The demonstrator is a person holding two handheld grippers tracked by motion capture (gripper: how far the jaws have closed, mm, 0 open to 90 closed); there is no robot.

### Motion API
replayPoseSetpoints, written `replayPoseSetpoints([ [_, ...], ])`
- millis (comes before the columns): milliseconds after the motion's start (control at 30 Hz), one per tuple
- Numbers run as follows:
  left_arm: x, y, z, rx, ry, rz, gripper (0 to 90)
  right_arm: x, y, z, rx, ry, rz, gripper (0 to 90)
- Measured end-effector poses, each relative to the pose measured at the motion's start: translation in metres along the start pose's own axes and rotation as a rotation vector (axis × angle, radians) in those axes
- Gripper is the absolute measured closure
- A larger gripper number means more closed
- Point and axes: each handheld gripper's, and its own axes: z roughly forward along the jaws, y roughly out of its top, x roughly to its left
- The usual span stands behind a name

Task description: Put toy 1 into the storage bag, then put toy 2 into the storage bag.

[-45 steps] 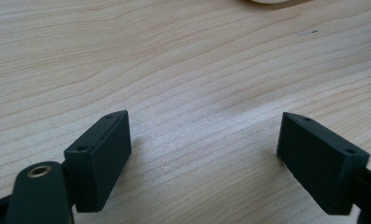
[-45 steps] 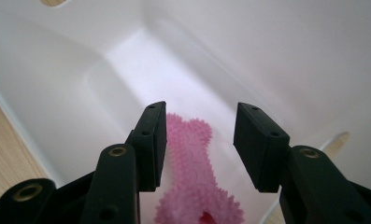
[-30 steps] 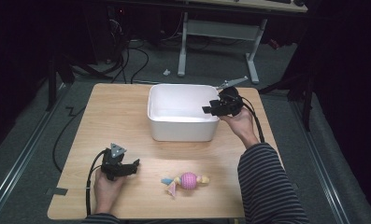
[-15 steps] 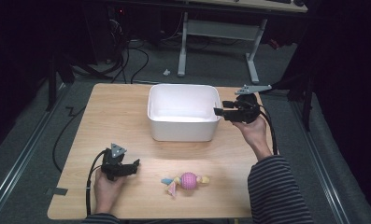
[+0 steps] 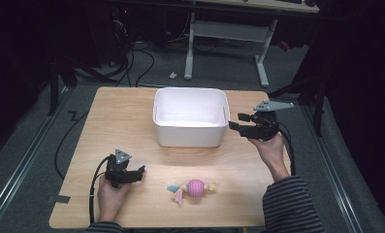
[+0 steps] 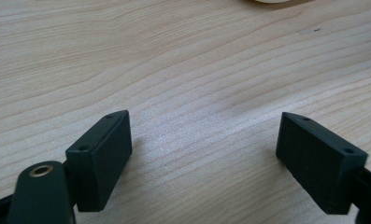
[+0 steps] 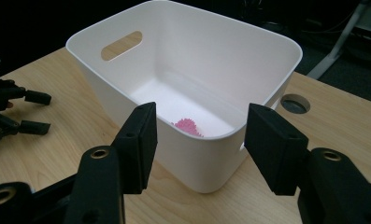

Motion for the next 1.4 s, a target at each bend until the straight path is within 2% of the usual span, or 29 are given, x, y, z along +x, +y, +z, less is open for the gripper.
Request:
replayPoseSetpoints([
  [167,0.000,0.000,0.000,-0.001,0.000,-0.001,18.8,0.005,-0.014,-0.006,-0.007,-0.011,-0.007,43.5],
  [267,0.000,0.000,0.000,-0.001,0.000,-0.001,18.8,0.007,-0.024,-0.007,-0.013,-0.007,0.004,43.2],
  [500,0.000,0.000,0.000,0.000,0.001,-0.001,18.9,0.015,-0.045,-0.005,-0.021,-0.007,0.014,42.4],
  [633,0.000,0.000,0.000,0.000,0.001,-0.001,18.9,0.021,-0.052,-0.004,-0.009,-0.014,0.004,41.6],
  [700,0.000,0.000,0.000,0.000,0.000,-0.001,18.9,0.025,-0.053,-0.004,-0.023,-0.009,-0.004,42.3],
  [967,0.000,0.000,0.000,0.000,0.000,0.000,18.9,0.026,-0.068,-0.002,-0.025,-0.009,0.033,42.0],
  [1033,0.000,0.000,0.000,0.000,0.000,-0.001,18.9,0.027,-0.072,-0.004,-0.041,0.000,0.046,42.0],
  [1167,0.000,0.000,0.000,0.000,0.000,-0.001,18.8,0.031,-0.079,-0.003,-0.043,-0.002,0.039,41.7],
  [1400,0.000,0.000,0.000,0.000,0.000,0.000,18.8,0.036,-0.099,0.003,-0.045,0.021,0.073,41.0],
])
